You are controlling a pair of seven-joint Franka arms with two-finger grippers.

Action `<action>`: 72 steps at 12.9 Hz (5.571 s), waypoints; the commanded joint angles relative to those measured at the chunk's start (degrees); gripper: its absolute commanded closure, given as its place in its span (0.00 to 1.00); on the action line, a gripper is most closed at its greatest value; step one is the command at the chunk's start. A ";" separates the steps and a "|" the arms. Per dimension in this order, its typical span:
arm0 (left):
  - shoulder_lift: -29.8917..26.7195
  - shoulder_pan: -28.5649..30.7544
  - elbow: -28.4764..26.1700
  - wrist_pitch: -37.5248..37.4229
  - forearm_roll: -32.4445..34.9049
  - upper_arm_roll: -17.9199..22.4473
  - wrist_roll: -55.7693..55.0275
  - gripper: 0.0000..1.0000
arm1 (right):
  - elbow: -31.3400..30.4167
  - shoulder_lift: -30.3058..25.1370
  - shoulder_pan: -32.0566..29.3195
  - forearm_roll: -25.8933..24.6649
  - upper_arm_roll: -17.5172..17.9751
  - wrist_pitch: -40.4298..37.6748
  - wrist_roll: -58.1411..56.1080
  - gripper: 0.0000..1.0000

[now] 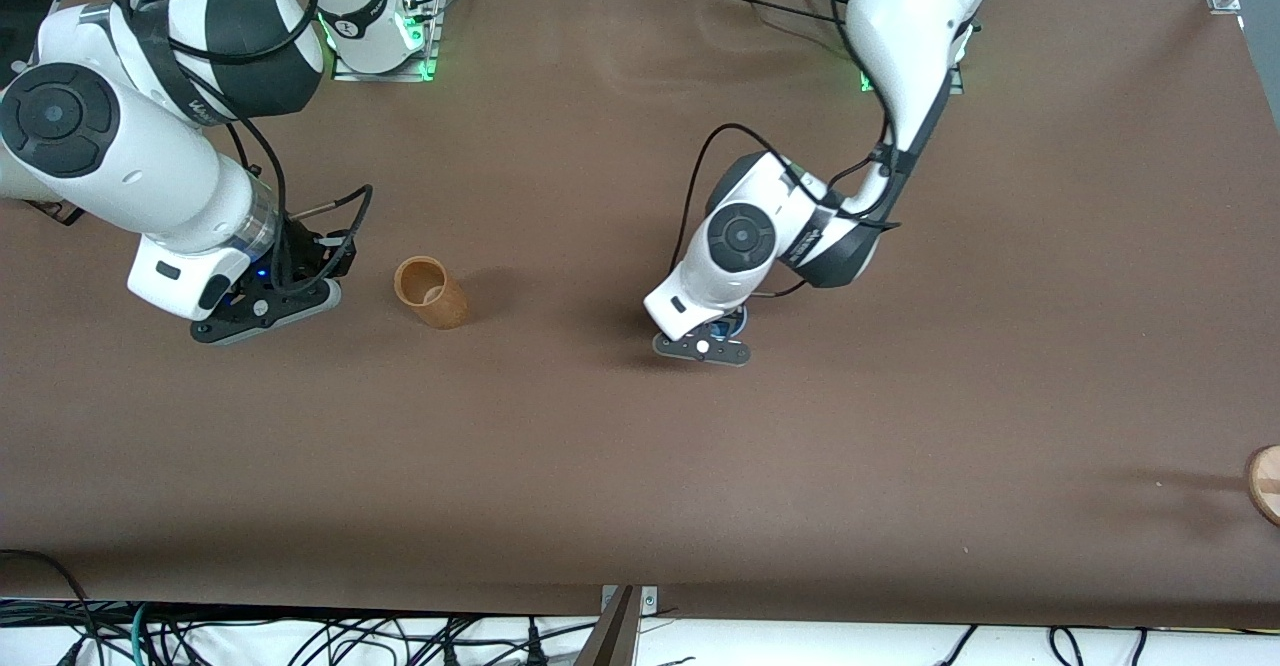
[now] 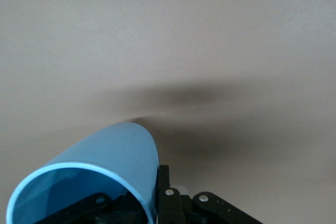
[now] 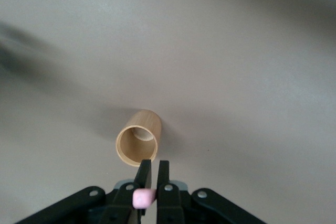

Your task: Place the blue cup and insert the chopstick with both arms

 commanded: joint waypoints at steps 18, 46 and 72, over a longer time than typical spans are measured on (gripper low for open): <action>-0.24 1.15 11.66 -15.00 -1.98 0.80 -2.65 0.00 | 1.74 1.73 3.68 1.70 0.97 1.62 6.50 1.00; -40.16 30.52 -9.52 -35.85 -1.80 8.44 33.74 0.00 | 17.20 22.56 27.86 1.18 -0.97 33.08 51.25 1.00; -39.98 30.52 -9.52 -35.85 -1.89 8.35 33.83 0.00 | 13.79 5.27 11.52 3.46 -3.16 -10.40 18.05 0.00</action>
